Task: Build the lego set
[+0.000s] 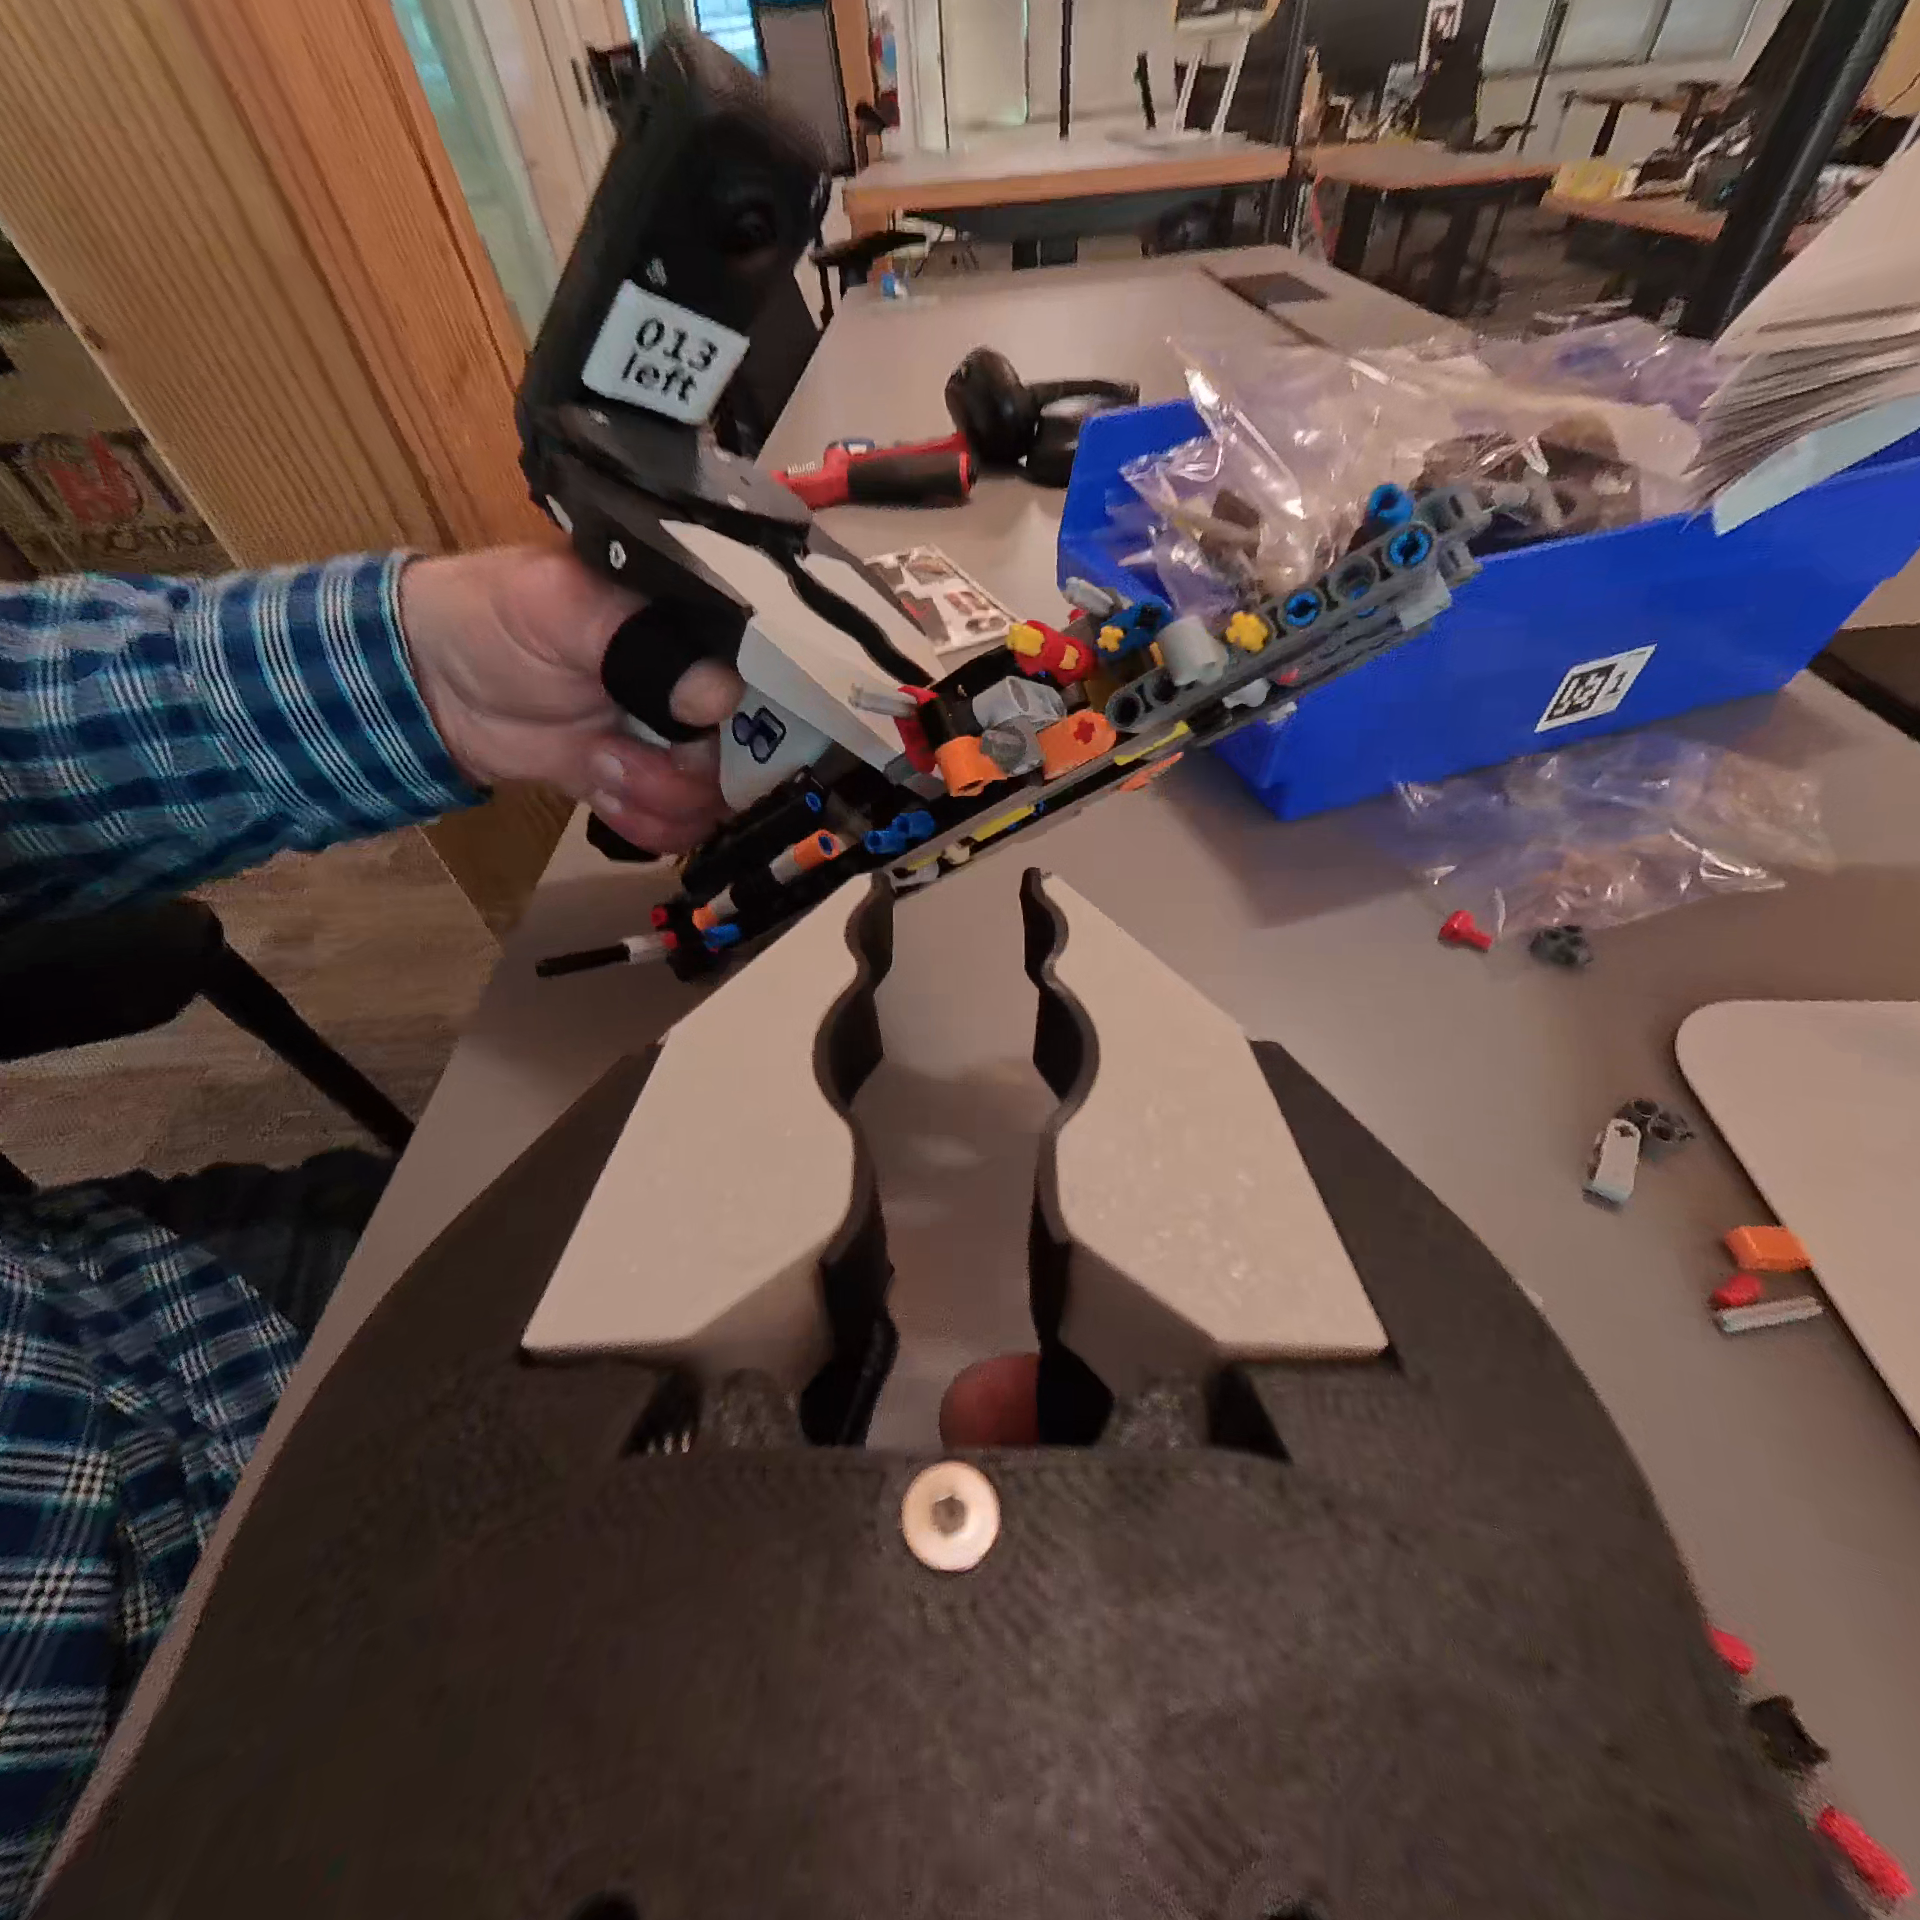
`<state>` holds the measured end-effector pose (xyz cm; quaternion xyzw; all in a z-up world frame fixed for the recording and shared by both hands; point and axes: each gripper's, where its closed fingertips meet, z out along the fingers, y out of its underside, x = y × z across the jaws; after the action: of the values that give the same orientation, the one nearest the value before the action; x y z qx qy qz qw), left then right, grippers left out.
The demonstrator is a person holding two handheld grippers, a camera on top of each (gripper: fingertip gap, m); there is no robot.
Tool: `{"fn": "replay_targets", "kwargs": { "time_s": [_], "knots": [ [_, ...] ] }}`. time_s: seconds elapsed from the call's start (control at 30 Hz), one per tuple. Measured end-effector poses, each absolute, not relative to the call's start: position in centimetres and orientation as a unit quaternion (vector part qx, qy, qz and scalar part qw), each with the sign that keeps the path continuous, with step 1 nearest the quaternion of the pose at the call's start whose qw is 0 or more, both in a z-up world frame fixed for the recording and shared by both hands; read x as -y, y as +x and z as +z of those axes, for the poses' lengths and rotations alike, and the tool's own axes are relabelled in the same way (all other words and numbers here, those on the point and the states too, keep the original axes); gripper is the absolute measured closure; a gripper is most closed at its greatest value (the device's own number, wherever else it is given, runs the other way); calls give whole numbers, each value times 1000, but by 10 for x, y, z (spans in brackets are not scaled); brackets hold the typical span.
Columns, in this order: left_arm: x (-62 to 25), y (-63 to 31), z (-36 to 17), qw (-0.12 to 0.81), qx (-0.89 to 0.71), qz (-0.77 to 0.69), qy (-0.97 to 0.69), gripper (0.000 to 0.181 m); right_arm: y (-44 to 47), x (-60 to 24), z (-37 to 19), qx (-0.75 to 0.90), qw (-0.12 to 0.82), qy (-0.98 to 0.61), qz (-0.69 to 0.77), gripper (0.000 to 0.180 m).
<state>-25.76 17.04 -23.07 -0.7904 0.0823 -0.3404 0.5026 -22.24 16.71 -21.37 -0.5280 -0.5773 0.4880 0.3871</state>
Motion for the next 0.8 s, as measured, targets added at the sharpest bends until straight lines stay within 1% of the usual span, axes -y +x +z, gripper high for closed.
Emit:
{"fn": "replay_targets", "kwargs": {
  "time_s": [0.43,0.63,0.8],
  "knots": [
    [-182,-245,-215,532,-49,-381,-755,175,-218,-170,-191,544,408,-526,512,165],
    [-186,-246,-214,550,-43,-363,-751,176,-214,-173,-184,536,421,-520,516,165],
    [-189,-247,-213,567,-49,-325,-755,175,-211,-173,-182,537,426,-514,516,170]
  ]
}}
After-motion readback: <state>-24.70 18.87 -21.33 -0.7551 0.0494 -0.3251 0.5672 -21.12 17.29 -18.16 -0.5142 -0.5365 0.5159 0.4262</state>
